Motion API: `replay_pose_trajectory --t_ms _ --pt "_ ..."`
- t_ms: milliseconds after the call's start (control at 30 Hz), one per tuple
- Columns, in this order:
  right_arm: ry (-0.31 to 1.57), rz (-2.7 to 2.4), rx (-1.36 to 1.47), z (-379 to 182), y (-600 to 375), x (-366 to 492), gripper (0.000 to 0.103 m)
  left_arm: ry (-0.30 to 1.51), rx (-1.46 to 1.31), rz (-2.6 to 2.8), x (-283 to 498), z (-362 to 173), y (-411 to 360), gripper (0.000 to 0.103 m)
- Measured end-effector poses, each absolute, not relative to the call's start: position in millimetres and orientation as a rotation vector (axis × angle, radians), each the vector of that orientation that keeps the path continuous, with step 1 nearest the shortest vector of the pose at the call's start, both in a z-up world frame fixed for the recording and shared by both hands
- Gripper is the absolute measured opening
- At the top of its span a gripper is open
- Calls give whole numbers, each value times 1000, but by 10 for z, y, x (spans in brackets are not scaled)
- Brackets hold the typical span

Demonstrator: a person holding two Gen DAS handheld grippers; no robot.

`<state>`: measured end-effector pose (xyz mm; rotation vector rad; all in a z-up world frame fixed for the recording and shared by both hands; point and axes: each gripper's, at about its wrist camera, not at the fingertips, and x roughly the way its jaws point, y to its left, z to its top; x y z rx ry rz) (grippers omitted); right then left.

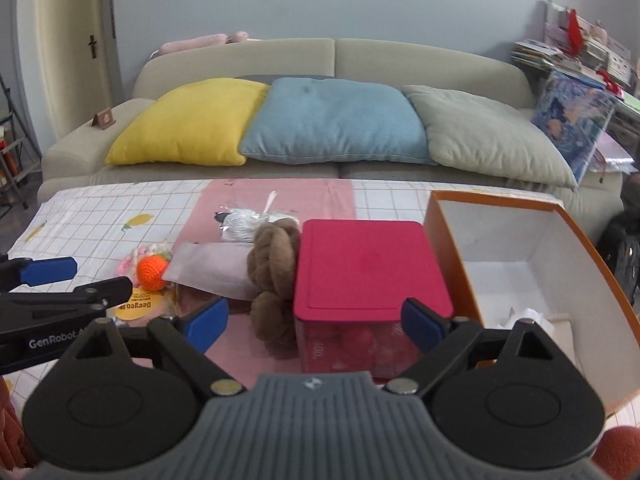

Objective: Organize soft objects
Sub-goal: 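Move both tools back toward the brown plush toy and snack bag, then grasp the brown plush toy with the right tool while the left tool grasps the Deegeo snack bag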

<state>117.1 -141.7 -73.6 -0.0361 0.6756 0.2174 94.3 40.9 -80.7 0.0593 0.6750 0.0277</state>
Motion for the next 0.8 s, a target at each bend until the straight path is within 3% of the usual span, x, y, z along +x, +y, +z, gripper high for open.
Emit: replay_pose_trajectory --t_ms 533,800 --pt "637 283 -183 -791 -1041 1653 85 792 12 69 1298 -965 690 77" --pt "655 314 -246 -907 -887 1852 74 861 -29 115 1389 -1187 818 81"
